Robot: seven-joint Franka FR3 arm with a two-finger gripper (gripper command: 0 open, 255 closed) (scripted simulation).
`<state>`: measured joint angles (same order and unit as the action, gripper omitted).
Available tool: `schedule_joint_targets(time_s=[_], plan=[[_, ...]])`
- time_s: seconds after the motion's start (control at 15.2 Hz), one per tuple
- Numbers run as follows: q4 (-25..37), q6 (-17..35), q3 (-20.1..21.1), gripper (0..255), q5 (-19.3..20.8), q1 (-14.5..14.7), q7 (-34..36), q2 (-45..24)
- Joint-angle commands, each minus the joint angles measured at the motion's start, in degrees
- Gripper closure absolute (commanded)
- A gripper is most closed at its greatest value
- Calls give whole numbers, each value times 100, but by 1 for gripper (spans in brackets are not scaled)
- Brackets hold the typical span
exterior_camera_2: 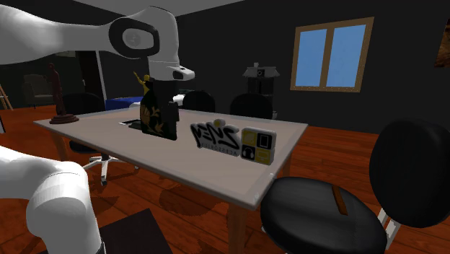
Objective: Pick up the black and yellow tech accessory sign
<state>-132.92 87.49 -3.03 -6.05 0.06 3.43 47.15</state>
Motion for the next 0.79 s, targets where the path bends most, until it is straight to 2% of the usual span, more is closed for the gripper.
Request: schedule_joint_targets(time_s=[0.0,0.33,0.73], plan=[[0,0,0,0,0,0,0,0],[659,501,658,0,-113,-447,1663,-998],[1763,786,1265,0,134,-1017,3665,-2304]])
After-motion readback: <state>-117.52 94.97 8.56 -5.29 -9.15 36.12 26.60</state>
